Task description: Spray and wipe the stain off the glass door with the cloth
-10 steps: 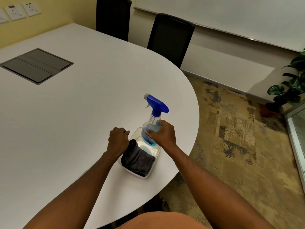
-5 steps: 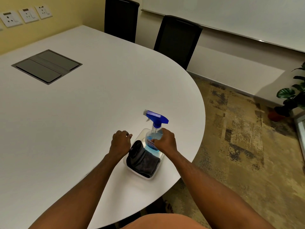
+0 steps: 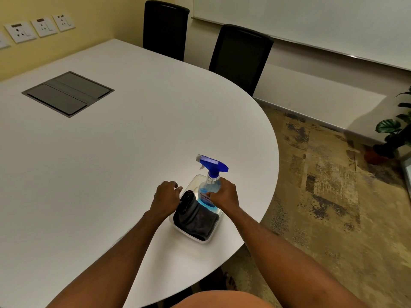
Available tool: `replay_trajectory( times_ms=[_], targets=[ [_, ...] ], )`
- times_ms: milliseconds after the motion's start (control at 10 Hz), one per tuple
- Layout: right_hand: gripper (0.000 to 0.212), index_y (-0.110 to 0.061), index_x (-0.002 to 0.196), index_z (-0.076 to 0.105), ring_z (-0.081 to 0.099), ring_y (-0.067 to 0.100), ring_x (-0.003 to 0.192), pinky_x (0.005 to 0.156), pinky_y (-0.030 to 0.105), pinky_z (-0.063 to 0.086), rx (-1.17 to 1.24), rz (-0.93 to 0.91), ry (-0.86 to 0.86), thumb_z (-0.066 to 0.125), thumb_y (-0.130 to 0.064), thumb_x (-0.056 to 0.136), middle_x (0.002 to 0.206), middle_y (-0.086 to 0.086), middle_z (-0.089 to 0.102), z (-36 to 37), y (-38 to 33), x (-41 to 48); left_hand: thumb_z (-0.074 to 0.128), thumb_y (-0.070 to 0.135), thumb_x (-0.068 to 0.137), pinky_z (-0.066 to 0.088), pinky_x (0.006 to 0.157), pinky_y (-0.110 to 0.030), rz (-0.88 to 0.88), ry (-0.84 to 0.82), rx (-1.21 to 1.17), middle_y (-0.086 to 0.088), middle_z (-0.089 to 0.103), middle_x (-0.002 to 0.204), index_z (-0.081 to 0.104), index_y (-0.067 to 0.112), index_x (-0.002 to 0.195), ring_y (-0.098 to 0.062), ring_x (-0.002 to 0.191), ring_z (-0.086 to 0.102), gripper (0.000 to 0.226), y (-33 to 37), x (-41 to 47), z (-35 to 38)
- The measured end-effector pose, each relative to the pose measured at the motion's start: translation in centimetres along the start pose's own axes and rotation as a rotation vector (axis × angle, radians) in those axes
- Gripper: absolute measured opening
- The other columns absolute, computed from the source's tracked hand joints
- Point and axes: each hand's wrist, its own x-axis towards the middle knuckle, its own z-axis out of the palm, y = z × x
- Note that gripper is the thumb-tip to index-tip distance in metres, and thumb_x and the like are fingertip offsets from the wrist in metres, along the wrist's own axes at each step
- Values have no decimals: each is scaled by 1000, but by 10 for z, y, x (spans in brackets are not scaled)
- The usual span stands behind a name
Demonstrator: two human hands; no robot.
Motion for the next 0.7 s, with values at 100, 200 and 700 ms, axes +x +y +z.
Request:
replay_trajectory(
  times_ms=[100,200,700],
  targets=[
    [47,-8,113,57,66,22,103,85,22,46,3,16,6,78,-29,77,113,8,68,3,5,-1,50,25,98,44,96,-39,-3,-17,1,-21,58,124,58,0,123,-32,115,54,36,-1,-4,0],
    [48,-8,114,56,65,22,103,85,22,46,0,26,-2,78,-30,77,113,7,68,2,5,-1,50,25,97,44,96,-38,-7,-22,3,-21,58,124,58,0,123,-32,115,54,37,-2,-5,0],
    [67,-9,129,45,57,25,118,81,22,44,-55,175,84,80,-30,75,128,10,55,-2,19,-31,47,27,98,41,79,-28,70,113,-41,-17,64,110,65,0,106,-25,96,56,34,8,-34,10]
  ],
)
